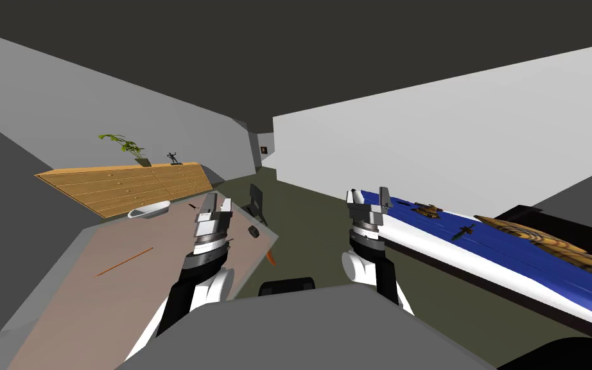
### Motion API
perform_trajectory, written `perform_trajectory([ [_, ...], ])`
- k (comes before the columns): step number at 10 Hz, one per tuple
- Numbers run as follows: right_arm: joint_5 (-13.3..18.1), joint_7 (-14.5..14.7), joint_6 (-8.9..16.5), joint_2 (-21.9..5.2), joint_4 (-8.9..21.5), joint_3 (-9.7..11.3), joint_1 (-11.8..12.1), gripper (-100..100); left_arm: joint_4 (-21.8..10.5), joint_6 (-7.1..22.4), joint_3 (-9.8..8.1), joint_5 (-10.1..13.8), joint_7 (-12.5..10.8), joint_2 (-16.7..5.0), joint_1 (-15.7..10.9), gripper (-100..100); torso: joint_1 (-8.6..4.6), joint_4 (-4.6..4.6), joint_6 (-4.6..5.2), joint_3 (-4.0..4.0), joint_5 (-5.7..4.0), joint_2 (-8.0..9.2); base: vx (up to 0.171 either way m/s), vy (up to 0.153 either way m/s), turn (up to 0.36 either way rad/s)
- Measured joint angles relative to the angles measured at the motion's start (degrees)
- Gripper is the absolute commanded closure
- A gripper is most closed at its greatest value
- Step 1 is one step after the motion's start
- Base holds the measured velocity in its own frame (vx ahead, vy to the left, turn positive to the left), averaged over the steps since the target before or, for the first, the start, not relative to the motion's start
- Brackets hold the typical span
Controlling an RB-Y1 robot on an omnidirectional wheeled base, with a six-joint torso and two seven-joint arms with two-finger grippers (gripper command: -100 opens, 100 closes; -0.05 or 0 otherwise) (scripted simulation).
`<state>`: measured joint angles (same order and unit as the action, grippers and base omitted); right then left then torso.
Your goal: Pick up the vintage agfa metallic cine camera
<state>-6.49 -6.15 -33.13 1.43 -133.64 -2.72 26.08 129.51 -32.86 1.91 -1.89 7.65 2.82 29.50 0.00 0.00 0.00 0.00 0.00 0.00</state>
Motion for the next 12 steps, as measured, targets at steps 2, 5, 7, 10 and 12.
perform_trajectory([
  [2,0.0,0.0,0.0,0.0,0.0,0.0,0.0,0,-0.39,0.69,-0.05,0.81,-0.27,-2.33,-0.3,-100,0.01,0.0,0.01,0.01,0.0,0.02,-0.008,-0.003,-0.059],
  [5,0.0,0.0,0.0,0.0,0.0,0.0,0.0,0,-1.88,2.92,0.09,3.09,-1.03,-6.32,-1.15,-100,0.02,0.01,0.01,0.03,0.01,0.05,-0.015,0.002,-0.088],
  [7,0.0,0.0,0.0,0.0,0.0,0.0,0.0,0,-3.49,4.73,0.2,5.36,-1.98,-8.69,-1.52,-100,0.04,0.01,0.01,0.04,0.01,0.07,-0.023,0.005,-0.113],
  [10,0.0,0.0,0.0,0.0,0.0,0.0,-0.01,0,-6.08,10.3,0.56,9.35,-3.31,-10.94,-3.67,-100,0.02,0.02,0.02,0.04,0.01,0.08,-0.028,0.001,-0.151],
  [12,0.0,0.0,0.0,0.0,0.0,0.0,-0.01,0,-8.38,13.45,1.32,12.28,-4.43,-12.14,-4.07,-100,0.0,0.03,0.01,0.07,0.0,0.13,-0.031,-0.003,-0.117],
])
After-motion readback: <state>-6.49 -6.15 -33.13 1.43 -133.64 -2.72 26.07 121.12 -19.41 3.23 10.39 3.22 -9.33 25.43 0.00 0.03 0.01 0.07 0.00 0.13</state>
